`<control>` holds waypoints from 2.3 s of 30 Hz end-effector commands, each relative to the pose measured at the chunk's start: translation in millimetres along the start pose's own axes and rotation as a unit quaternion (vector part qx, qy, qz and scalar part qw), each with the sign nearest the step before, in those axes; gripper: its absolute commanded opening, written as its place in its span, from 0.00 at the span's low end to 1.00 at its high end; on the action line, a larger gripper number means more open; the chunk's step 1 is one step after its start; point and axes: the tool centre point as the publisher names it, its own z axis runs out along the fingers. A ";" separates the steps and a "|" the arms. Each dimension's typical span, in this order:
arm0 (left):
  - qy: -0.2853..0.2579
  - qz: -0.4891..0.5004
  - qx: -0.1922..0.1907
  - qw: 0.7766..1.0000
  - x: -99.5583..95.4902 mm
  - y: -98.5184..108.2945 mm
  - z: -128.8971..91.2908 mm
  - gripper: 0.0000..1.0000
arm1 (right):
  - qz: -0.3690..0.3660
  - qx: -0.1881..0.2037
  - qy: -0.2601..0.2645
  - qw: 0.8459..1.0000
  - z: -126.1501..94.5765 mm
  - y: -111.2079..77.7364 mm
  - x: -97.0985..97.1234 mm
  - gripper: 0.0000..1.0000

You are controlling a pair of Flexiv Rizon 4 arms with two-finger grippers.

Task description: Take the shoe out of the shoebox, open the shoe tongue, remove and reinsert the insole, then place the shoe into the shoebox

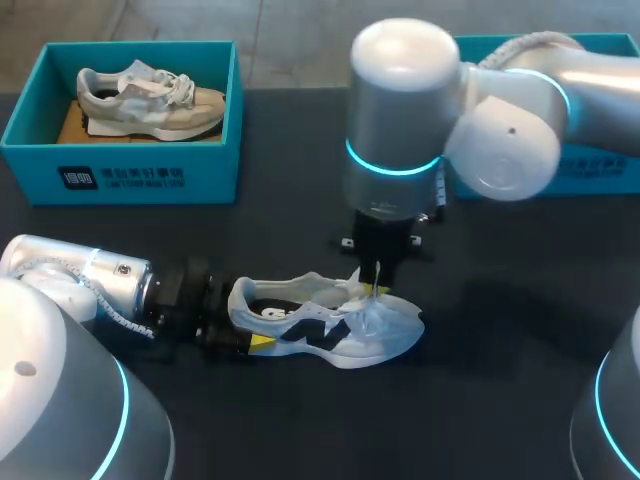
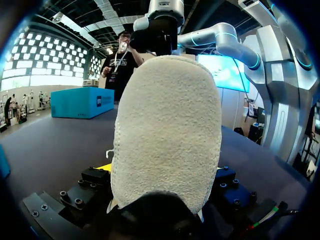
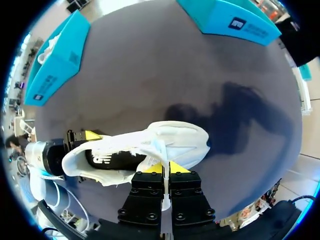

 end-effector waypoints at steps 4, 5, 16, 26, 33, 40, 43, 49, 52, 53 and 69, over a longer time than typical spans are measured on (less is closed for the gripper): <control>0.000 0.000 0.000 1.000 -1.2 2.8 0.3 0.00 | 0.018 0.001 0.069 0.997 5.5 -1.8 -14.0 0.00; 0.000 0.000 0.000 1.000 -1.2 2.8 0.3 0.00 | 0.019 0.003 0.072 0.997 6.8 -1.8 -15.6 0.00; 0.000 0.000 0.000 1.000 -1.2 2.8 0.3 0.00 | 0.022 0.003 0.111 0.994 10.9 -0.9 -29.5 0.00; 0.000 0.000 0.000 1.000 -1.2 2.8 0.3 0.00 | 0.016 0.010 0.140 0.990 17.3 3.7 -36.3 0.00; 0.000 0.000 0.000 1.000 -1.2 2.8 0.3 0.00 | 0.002 -0.002 0.149 0.989 9.0 -1.4 -30.4 1.00; 0.000 0.000 0.000 1.000 -1.2 2.8 0.3 0.00 | -0.024 -0.032 0.129 0.991 -22.1 -13.3 -17.8 1.00; 0.000 0.000 0.000 1.000 -1.2 2.8 0.3 0.00 | -0.043 -0.043 0.113 0.992 -37.7 -18.5 -9.9 1.00; 0.000 0.000 0.000 1.000 -1.2 2.8 0.3 0.00 | -0.090 -0.064 0.078 0.991 -64.8 -25.8 7.6 1.00; 0.000 0.000 0.000 1.000 -1.2 2.8 0.3 0.00 | -0.130 -0.075 0.058 0.987 -77.0 -28.9 18.1 1.00; 0.000 0.000 0.000 1.000 -1.2 2.8 0.3 0.00 | -0.146 -0.076 0.050 0.985 -80.5 -29.9 22.0 1.00; 0.000 0.000 0.000 1.000 -1.2 2.8 0.3 0.00 | -0.352 -0.050 0.013 0.934 -95.3 -39.1 52.9 0.00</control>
